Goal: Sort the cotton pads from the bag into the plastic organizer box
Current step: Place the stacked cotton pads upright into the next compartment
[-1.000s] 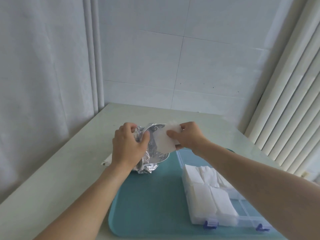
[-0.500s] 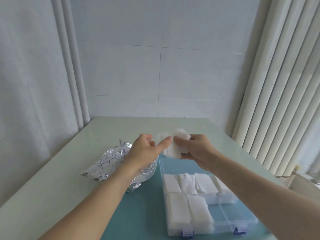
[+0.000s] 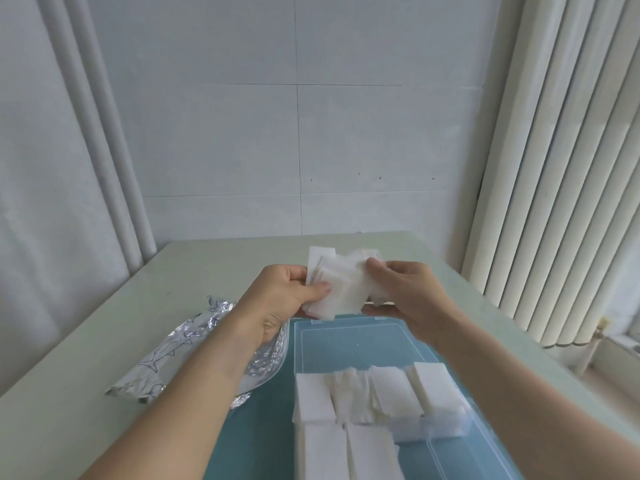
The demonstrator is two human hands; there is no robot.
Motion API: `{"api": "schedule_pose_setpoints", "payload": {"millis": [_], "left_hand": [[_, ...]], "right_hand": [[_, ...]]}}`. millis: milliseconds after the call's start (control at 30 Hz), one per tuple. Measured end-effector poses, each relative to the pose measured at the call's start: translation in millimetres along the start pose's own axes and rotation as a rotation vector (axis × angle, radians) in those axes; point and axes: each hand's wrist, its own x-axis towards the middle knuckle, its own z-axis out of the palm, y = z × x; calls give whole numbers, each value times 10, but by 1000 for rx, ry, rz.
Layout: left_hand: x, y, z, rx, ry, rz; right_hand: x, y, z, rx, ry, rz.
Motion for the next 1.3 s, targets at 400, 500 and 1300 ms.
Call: {"api": "schedule_pose_setpoints", "payload": {"millis": [400, 500, 1300], "left_hand": [[138, -79, 1, -143, 98, -38], [132, -106, 60, -104, 20, -23], [163, -238, 65, 81, -11, 106]], "right_hand": [[352, -38, -296, -44, -334, 122], [384, 4, -179, -151, -336, 81], [370, -18, -198, -267, -406, 69]]}}
